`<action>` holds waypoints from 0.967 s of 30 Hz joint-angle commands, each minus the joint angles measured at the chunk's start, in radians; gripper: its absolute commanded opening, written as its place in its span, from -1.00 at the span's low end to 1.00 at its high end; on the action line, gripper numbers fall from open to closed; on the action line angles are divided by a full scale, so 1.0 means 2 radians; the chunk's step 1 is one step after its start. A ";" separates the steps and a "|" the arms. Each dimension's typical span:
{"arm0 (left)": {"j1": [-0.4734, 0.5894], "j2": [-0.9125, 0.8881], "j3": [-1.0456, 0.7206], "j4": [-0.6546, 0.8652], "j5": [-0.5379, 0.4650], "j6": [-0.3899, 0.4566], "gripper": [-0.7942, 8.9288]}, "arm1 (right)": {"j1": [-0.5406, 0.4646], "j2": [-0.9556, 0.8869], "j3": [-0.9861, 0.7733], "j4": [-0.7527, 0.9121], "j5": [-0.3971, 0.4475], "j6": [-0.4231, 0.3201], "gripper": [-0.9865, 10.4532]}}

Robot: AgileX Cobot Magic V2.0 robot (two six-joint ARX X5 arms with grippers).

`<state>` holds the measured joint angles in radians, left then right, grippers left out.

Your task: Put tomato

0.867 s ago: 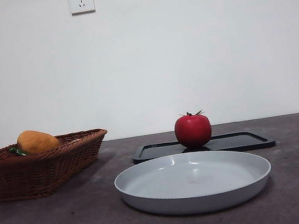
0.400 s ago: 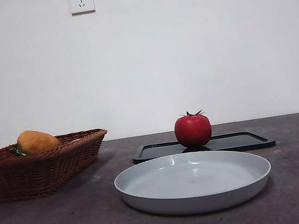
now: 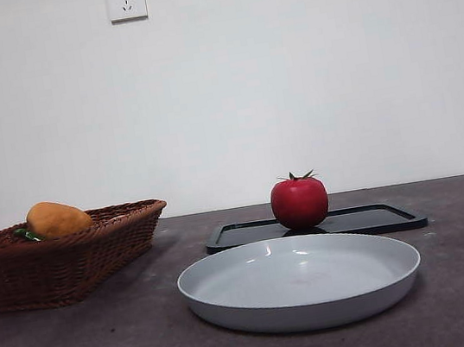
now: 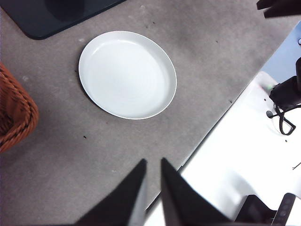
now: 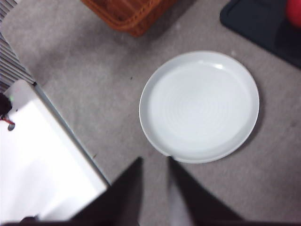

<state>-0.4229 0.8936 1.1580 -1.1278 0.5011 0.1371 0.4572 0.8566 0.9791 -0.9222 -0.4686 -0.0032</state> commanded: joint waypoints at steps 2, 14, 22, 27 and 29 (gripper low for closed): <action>-0.001 0.003 0.007 0.003 0.003 0.004 -0.82 | 0.003 0.002 0.004 0.028 -0.001 0.002 -0.81; -0.001 0.003 0.007 0.003 0.003 0.004 -0.82 | 0.003 0.002 0.005 0.043 -0.001 0.001 -0.81; -0.001 0.003 0.007 0.003 0.003 0.004 -0.82 | 0.003 0.002 0.005 0.043 -0.001 0.001 -0.81; -0.001 0.003 0.007 0.003 0.003 0.004 -0.82 | 0.003 0.002 0.005 0.043 -0.001 0.001 -0.81; -0.001 0.003 0.007 0.003 0.003 0.004 -0.82 | 0.002 0.002 0.005 0.043 -0.001 0.001 -0.81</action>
<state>-0.4229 0.8936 1.1580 -1.1282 0.5011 0.1375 0.4572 0.8566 0.9791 -0.8478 -0.4686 -0.0029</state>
